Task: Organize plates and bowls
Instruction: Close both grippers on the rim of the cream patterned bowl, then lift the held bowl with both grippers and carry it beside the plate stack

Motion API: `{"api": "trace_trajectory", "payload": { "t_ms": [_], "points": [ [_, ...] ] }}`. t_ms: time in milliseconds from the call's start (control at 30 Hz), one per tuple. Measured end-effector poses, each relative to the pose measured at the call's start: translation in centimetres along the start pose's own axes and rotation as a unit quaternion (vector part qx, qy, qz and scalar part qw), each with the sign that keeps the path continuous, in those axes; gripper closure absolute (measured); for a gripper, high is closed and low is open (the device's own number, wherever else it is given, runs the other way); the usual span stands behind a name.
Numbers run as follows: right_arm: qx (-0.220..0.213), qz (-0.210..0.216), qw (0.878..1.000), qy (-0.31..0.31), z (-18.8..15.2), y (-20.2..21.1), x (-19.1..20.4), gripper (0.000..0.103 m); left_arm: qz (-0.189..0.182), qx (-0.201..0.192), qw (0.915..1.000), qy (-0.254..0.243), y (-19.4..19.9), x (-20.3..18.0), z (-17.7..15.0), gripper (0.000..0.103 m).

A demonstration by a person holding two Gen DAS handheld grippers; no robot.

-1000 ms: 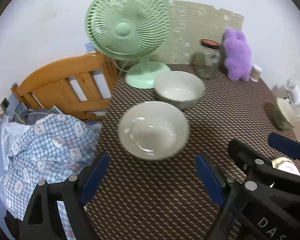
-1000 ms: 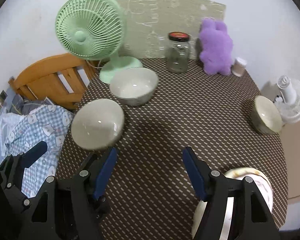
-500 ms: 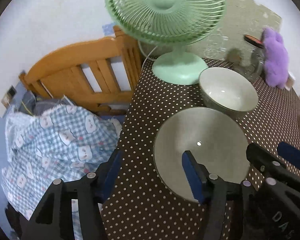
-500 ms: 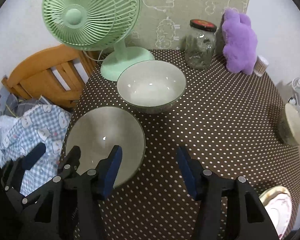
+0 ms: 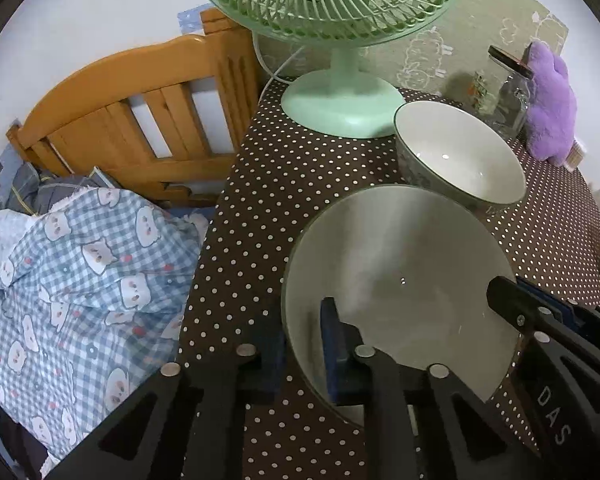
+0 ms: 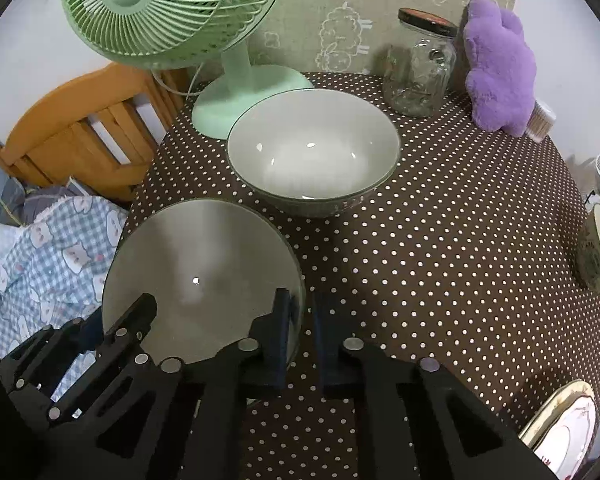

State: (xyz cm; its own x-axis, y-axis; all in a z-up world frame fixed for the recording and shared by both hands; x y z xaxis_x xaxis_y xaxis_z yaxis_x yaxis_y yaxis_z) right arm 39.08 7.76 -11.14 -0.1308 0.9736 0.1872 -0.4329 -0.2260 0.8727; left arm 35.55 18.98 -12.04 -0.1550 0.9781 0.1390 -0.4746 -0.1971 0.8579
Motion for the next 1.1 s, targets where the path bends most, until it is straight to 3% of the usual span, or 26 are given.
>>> {"api": "trace_trajectory", "payload": {
  "t_ms": [367,1100],
  "points": [
    [0.002,-0.01,1.0,0.005,-0.6,0.7,-0.4,0.092,-0.006,0.009,0.9999,-0.005,1.0,-0.9,-0.8,0.093],
    [0.001,-0.04,0.999,-0.029,-8.9,8.9,-6.2,0.092,-0.035,0.012,0.9984,-0.044,8.3,-7.0,-8.2,0.092]
  ]
}}
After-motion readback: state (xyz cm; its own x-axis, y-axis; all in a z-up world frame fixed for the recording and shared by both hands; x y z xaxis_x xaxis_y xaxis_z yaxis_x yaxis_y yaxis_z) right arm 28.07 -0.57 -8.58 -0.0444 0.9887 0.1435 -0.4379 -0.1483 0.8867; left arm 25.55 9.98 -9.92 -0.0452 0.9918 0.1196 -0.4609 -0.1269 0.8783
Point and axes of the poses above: each gripper's, at about its wrist camera, not at the fingertips, and y roughly against the way its jaws point, x to its left, z to its top, the point moved 1 cm from there along -y, roughly the way its jaws point, and after that the axes turned 7 degrees about z, right-handed, at the moved point
